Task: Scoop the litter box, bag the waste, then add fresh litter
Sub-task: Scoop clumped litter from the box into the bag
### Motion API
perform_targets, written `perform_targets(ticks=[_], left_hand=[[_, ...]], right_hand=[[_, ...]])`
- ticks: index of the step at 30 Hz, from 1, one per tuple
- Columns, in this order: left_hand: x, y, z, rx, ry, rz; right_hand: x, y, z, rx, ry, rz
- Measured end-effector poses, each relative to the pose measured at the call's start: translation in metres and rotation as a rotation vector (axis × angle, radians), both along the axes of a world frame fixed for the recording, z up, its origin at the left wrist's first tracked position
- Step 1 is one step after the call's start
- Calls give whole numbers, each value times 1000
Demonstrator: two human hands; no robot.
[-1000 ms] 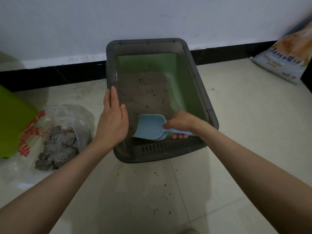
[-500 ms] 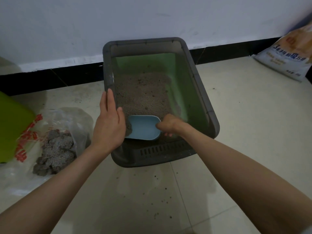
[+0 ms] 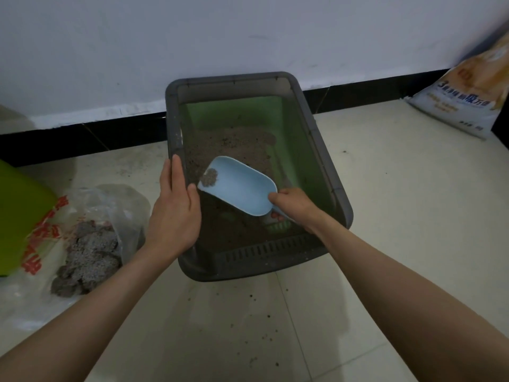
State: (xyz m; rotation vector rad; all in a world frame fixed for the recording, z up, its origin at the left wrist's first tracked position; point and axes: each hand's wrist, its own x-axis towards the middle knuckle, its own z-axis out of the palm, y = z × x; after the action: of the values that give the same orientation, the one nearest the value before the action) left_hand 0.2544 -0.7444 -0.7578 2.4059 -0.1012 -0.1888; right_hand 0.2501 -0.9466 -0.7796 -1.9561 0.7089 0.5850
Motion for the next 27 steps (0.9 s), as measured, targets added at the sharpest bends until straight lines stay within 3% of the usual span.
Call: perform_targets(ticks=[7, 9, 12, 15, 18, 27], left_hand=[[0, 1, 0, 39, 5, -7], [0, 1, 1, 45, 13, -7], [-1, -1, 2, 46, 22, 1], [0, -1, 1, 38, 17, 5], [1, 0, 0, 26, 10, 4], [1, 1, 0, 3, 0, 2]], right_hand=[[-5, -3, -7, 50, -66, -129], [-3, -5, -10, -125, -56, -50], [-1, 0, -4, -563, -64, 218], [0, 10, 8, -862, -248, 374], [7, 19, 21, -1030, -436, 497], [56, 52, 23, -967, -316, 575]])
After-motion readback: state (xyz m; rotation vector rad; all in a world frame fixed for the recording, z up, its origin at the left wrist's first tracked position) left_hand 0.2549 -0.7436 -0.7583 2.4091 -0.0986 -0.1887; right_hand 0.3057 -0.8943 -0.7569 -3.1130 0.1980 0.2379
